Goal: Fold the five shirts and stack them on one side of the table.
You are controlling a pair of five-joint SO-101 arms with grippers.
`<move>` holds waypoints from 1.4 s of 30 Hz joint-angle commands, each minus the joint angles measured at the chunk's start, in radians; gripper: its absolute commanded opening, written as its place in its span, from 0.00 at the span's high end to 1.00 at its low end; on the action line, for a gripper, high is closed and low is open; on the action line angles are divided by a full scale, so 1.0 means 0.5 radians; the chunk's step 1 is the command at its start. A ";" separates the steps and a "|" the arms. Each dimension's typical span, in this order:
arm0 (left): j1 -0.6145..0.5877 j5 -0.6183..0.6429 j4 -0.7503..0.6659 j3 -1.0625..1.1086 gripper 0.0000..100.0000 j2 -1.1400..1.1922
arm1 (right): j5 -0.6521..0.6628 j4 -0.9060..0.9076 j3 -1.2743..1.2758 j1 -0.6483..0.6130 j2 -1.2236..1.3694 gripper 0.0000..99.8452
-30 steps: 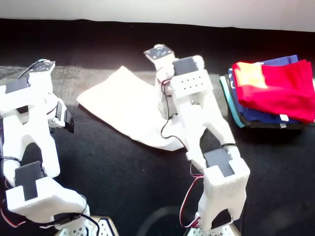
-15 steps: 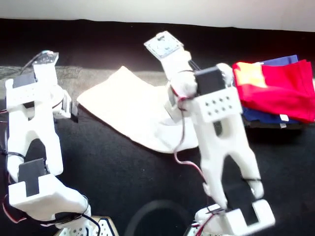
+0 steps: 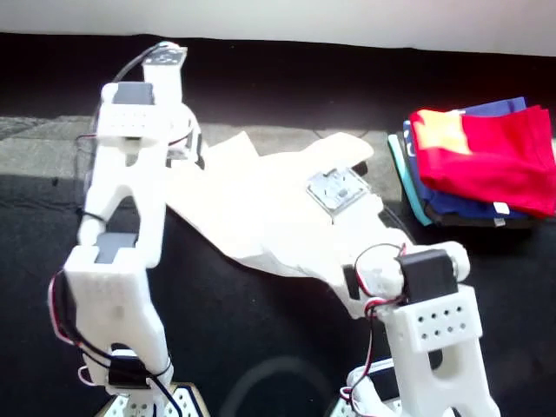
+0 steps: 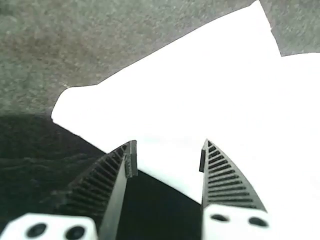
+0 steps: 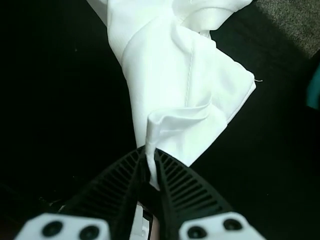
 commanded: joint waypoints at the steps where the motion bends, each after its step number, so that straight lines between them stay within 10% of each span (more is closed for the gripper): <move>1: 0.164 0.150 0.212 -0.575 0.79 0.229 | 0.021 -0.106 0.235 0.057 -0.149 0.99; 17: 0.330 0.252 0.018 -1.877 0.79 1.226 | 0.012 -0.133 0.560 0.072 -0.351 0.99; 42: 0.351 0.245 0.144 -1.932 0.99 1.183 | 0.009 -0.222 0.578 0.097 -0.354 0.99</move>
